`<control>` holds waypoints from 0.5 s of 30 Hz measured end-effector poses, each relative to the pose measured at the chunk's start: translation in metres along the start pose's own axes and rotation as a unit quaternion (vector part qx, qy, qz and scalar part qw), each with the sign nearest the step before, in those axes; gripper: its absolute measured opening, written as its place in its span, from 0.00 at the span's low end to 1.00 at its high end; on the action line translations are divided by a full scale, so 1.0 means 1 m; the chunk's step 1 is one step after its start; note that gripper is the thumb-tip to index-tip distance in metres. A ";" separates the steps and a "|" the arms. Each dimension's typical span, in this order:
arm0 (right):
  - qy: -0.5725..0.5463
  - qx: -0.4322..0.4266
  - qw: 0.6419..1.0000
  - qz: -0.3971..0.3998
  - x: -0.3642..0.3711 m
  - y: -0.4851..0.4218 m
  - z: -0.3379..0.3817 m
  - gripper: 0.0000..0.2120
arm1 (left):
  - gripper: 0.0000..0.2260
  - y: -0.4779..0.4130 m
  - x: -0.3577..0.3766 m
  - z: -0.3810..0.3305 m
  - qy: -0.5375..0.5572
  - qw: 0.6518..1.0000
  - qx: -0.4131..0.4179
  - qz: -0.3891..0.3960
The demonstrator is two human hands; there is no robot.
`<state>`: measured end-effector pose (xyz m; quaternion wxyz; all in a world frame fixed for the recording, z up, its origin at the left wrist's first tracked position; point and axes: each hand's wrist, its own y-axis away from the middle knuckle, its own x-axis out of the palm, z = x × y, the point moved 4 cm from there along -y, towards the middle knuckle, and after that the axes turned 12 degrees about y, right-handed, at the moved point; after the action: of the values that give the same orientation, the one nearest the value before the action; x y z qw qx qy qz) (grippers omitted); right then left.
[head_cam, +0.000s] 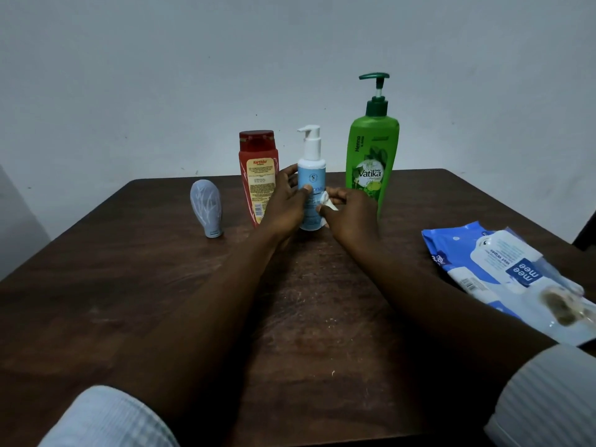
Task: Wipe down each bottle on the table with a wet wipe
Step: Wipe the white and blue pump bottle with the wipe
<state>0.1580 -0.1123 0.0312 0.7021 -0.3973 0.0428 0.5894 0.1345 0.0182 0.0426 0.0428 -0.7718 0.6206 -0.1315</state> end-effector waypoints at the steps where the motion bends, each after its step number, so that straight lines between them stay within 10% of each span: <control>1: -0.001 0.000 1.000 0.001 0.000 0.000 0.000 0.18 | 0.22 0.001 0.000 -0.001 0.000 1.000 -0.002 0.001; 10: -0.021 0.014 1.000 -0.012 -0.019 0.008 -0.005 0.18 | 0.32 0.021 -0.004 -0.019 -0.039 0.999 0.005 0.016; 15: -0.058 0.040 0.998 0.001 -0.028 0.025 -0.005 0.18 | 0.20 0.044 -0.022 -0.041 -0.134 0.986 0.067 -0.075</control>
<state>0.1301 -0.1380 0.0298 0.7178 -0.3344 0.0263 0.6101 0.0776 0.0334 0.0689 0.1672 -0.8221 0.5395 -0.0715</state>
